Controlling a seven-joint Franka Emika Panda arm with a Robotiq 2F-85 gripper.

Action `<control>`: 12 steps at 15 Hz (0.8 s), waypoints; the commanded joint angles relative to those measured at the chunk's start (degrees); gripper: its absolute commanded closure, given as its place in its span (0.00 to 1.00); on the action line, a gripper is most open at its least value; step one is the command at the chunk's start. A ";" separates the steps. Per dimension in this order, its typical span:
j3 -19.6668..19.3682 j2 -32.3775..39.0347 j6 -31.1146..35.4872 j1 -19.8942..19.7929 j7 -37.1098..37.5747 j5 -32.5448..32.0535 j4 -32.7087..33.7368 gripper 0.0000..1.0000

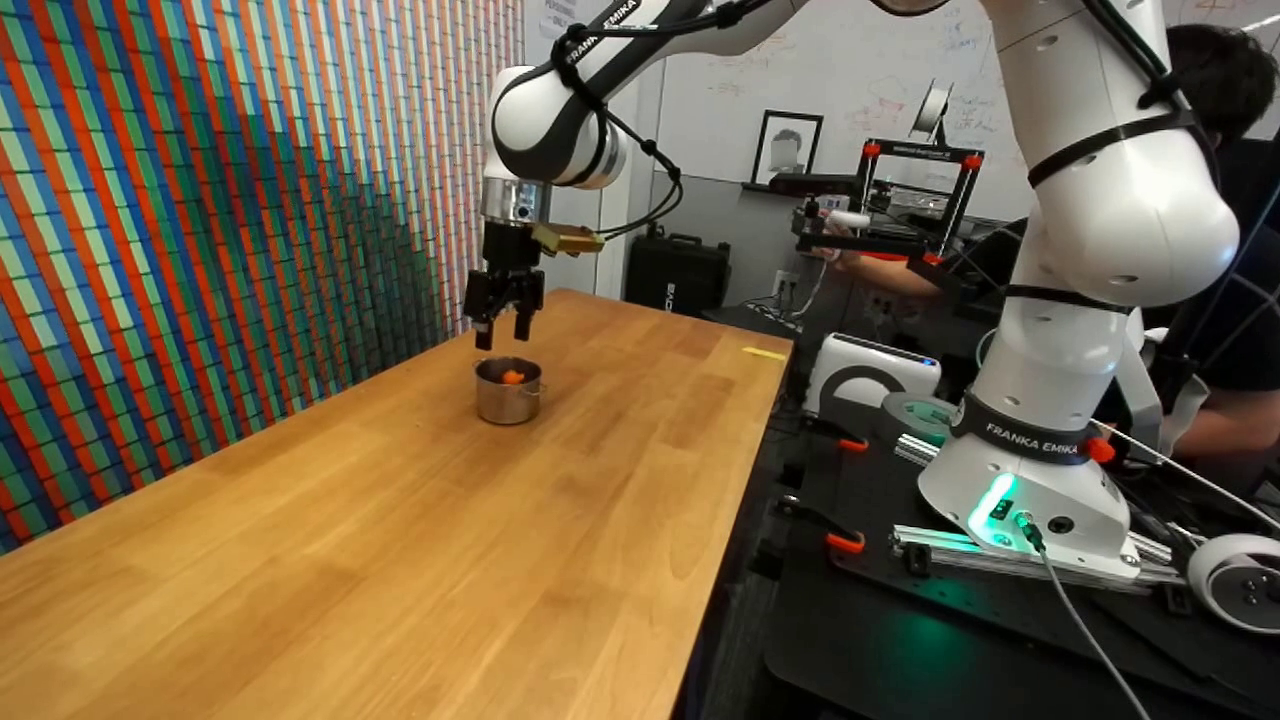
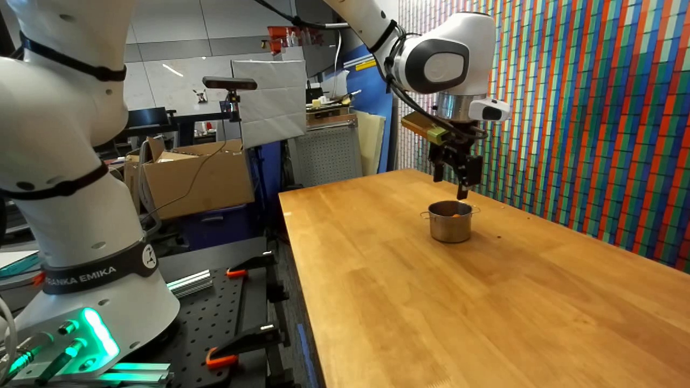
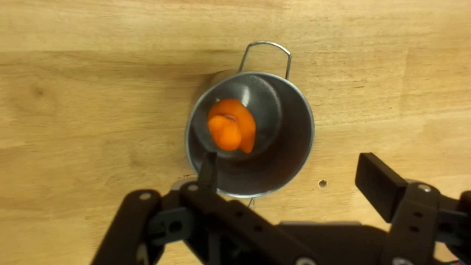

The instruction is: Put the object in the pot

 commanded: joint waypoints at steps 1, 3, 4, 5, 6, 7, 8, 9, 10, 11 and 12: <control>-0.50 -2.03 -4.74 -0.69 0.28 0.57 2.31 0.00; -0.49 -4.42 -9.83 -1.33 -0.05 0.87 3.16 0.00; -0.55 -5.84 -12.91 -1.69 -0.28 1.07 3.69 0.00; -0.73 -7.53 -16.47 -1.99 -0.39 1.16 4.14 0.01; -1.00 -9.02 -19.50 -2.15 -0.55 1.03 4.61 0.00; -1.29 -10.53 -22.20 -2.33 -0.69 1.02 4.98 0.00; -1.59 -11.85 -24.87 -2.40 -0.69 1.02 5.69 0.00; -2.01 -13.34 -27.15 -2.40 -0.75 0.78 6.21 0.00; -2.36 -14.62 -29.14 -2.33 -0.81 0.59 6.89 0.00; -2.71 -15.97 -30.76 -2.24 -0.79 0.42 7.50 0.00; -3.00 -17.08 -32.17 -2.14 -0.79 0.36 8.24 0.00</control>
